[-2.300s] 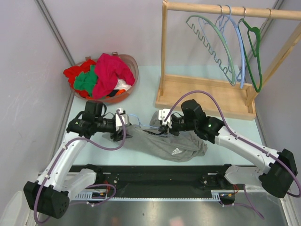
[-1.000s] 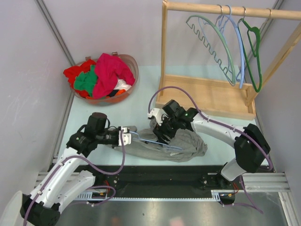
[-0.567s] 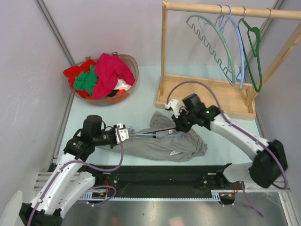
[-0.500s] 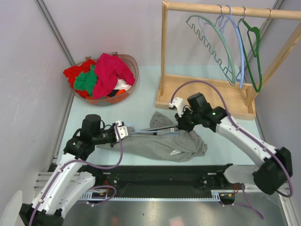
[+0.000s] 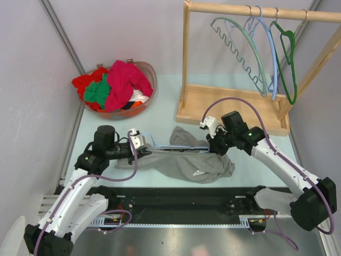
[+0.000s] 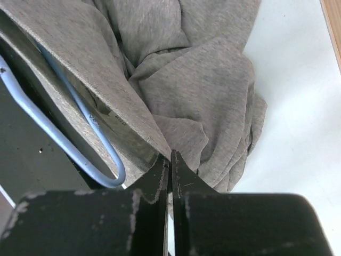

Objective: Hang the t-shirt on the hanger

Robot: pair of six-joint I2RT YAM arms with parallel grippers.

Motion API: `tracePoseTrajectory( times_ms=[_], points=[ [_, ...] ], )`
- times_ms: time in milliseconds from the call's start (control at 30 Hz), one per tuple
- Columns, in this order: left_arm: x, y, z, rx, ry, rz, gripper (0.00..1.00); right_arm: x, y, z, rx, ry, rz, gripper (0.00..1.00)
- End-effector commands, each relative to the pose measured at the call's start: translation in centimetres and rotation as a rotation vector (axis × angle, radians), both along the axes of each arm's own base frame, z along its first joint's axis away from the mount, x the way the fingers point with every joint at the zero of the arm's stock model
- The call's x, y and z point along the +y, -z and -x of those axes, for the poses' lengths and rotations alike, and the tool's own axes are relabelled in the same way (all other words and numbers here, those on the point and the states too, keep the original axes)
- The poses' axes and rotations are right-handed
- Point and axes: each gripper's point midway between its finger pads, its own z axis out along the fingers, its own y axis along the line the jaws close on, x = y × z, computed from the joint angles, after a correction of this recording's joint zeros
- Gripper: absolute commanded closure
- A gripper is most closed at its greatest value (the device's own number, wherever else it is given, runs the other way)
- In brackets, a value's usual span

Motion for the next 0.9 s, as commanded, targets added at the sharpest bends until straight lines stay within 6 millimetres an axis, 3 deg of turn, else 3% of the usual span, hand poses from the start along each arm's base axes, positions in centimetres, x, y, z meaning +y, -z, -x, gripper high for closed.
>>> tracePoseTrajectory(
  times_ms=[0, 133, 200, 367, 567, 667, 733, 767, 833, 867],
  points=[
    [0.4, -2.0, -1.7, -0.071, -0.043, 0.002, 1.00, -1.8, 0.7, -0.3, 0.021, 0.044, 0.040, 1.00],
    [1.2, -0.2, -1.8, -0.091, -0.046, -0.076, 1.00, -2.4, -1.5, -0.2, 0.000, 0.051, 0.013, 1.00],
    [1.4, 0.4, -2.4, -0.082, -0.062, -0.097, 1.00, -2.2, -3.5, -0.3, -0.031, 0.036, -0.009, 1.00],
    [0.4, -0.3, -3.2, -0.060, -0.059, -0.084, 1.00, -1.2, -6.0, 1.6, -0.037, -0.057, -0.034, 1.00],
    [-4.0, -2.0, -2.6, -0.073, 0.040, -0.043, 1.00, 4.8, -9.1, 3.7, -0.100, -0.267, -0.110, 1.00],
    [-5.5, -3.3, -3.2, -0.074, 0.058, -0.016, 1.00, 7.5, -10.9, 3.1, -0.130, -0.313, -0.151, 0.99],
    [-5.9, -4.3, -3.6, -0.084, 0.061, 0.004, 1.00, 8.3, -11.0, 2.5, -0.123, -0.325, -0.148, 0.90],
    [-6.1, -4.6, -3.6, -0.086, 0.066, 0.009, 1.00, 8.7, -12.1, 2.2, -0.143, -0.336, -0.163, 0.76],
    [-6.2, -4.6, -3.5, -0.087, 0.080, 0.012, 1.00, 8.9, -12.5, 2.0, -0.150, -0.353, -0.161, 0.52],
    [-6.3, -4.7, -3.4, -0.089, 0.082, 0.017, 1.00, 9.1, -12.9, 2.0, -0.161, -0.357, -0.170, 0.47]
  ],
)
